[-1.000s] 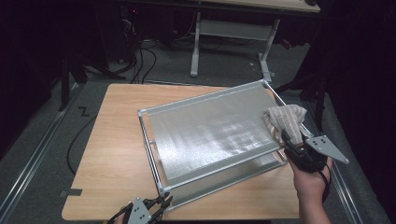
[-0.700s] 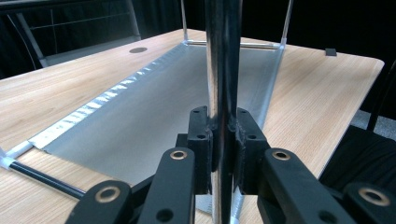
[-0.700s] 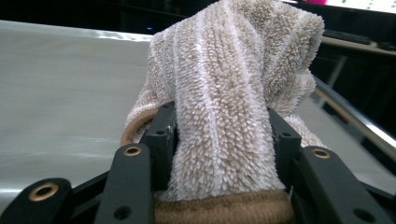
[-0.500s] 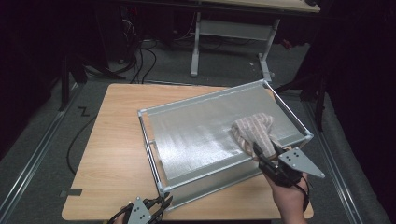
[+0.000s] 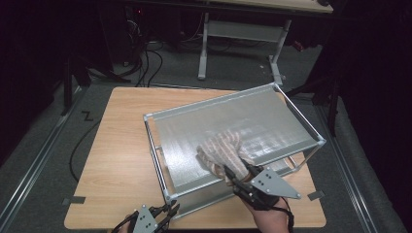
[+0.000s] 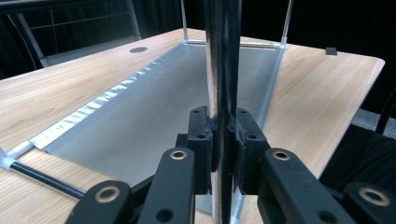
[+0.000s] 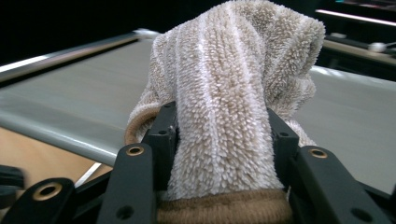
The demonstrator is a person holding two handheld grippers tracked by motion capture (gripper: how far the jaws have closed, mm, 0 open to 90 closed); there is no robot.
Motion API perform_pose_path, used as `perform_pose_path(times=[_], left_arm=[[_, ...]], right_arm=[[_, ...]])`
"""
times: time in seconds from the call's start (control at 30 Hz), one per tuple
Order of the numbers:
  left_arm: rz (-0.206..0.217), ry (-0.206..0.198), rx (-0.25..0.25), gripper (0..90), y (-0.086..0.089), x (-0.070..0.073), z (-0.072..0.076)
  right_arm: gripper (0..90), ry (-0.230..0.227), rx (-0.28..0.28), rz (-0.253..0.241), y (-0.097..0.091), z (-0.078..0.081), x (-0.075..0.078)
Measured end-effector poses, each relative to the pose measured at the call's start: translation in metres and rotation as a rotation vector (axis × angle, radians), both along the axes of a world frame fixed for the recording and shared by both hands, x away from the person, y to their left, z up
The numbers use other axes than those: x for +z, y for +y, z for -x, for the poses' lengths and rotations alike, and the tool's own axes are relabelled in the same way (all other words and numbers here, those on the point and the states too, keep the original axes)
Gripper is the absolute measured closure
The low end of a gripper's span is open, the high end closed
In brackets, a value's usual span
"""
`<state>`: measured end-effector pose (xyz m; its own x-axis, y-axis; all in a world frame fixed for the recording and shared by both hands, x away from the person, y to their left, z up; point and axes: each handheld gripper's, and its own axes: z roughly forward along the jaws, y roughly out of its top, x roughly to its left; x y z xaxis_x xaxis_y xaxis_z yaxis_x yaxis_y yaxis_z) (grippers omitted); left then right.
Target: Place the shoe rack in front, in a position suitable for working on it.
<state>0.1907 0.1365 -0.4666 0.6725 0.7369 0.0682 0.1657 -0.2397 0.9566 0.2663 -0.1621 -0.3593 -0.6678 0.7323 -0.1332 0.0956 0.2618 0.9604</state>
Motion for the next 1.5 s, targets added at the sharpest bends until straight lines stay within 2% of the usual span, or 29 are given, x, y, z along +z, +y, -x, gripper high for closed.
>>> perform_pose_path(times=[0.23,0.37,0.47,0.6,0.7,0.8,0.9,0.93,1.0,1.07,1.13,1.23,1.27,1.33,1.37,1.5], left_arm=[[-0.003,-0.002,-0.001,79.6,0.000,0.000,0.000],[-0.005,-0.002,-0.002,79.6,0.000,0.000,0.000],[-0.003,-0.001,-0.004,79.6,0.000,0.000,0.000],[-0.003,-0.001,-0.006,79.6,0.000,0.000,-0.001],[-0.006,-0.003,-0.008,79.5,0.001,0.000,-0.001],[0.001,0.004,-0.011,79.4,0.001,0.000,-0.001],[0.002,0.006,-0.011,79.4,0.001,0.000,-0.001],[0.000,0.006,-0.011,79.4,0.001,0.000,-0.001],[0.001,0.006,-0.012,79.4,0.001,0.000,-0.002],[-0.002,0.007,-0.004,79.4,0.001,0.001,-0.002],[-0.004,0.009,0.000,79.4,0.002,0.001,-0.002],[0.004,0.010,0.010,79.4,0.003,0.001,-0.004],[0.008,0.012,0.013,79.5,0.004,0.000,-0.004],[0.012,0.015,0.021,79.5,0.006,0.000,-0.006],[0.008,0.014,0.029,79.5,0.007,0.000,-0.007],[0.020,0.026,0.081,79.8,0.022,0.001,-0.014]], right_arm=[[58.6,0.010,0.110,0.009,0.038,0.011,0.001],[61.0,0.026,0.179,-0.008,0.059,0.021,0.001],[62.5,0.019,0.224,-0.007,0.073,0.027,0.001],[63.3,0.004,0.264,-0.002,0.083,0.035,0.003],[63.5,-0.010,0.258,-0.009,0.079,0.038,0.006],[63.4,-0.039,0.213,-0.028,0.064,0.037,0.012],[63.1,-0.080,0.125,-0.018,0.041,0.036,0.017],[63.1,-0.099,0.083,-0.010,0.028,0.033,0.018],[63.0,-0.105,0.012,-0.007,0.007,0.029,0.018],[63.0,-0.116,-0.094,0.003,-0.023,0.020,0.016],[63.1,-0.112,-0.198,0.014,-0.053,0.012,0.012],[63.2,-0.113,-0.312,0.035,-0.081,0.003,0.007],[63.2,-0.098,-0.347,0.032,-0.092,-0.002,0.005],[63.5,-0.065,-0.377,0.029,-0.102,-0.009,0.001],[63.8,-0.051,-0.368,0.022,-0.104,-0.012,-0.001],[64.9,-0.045,-0.340,0.019,-0.093,-0.018,-0.005]])
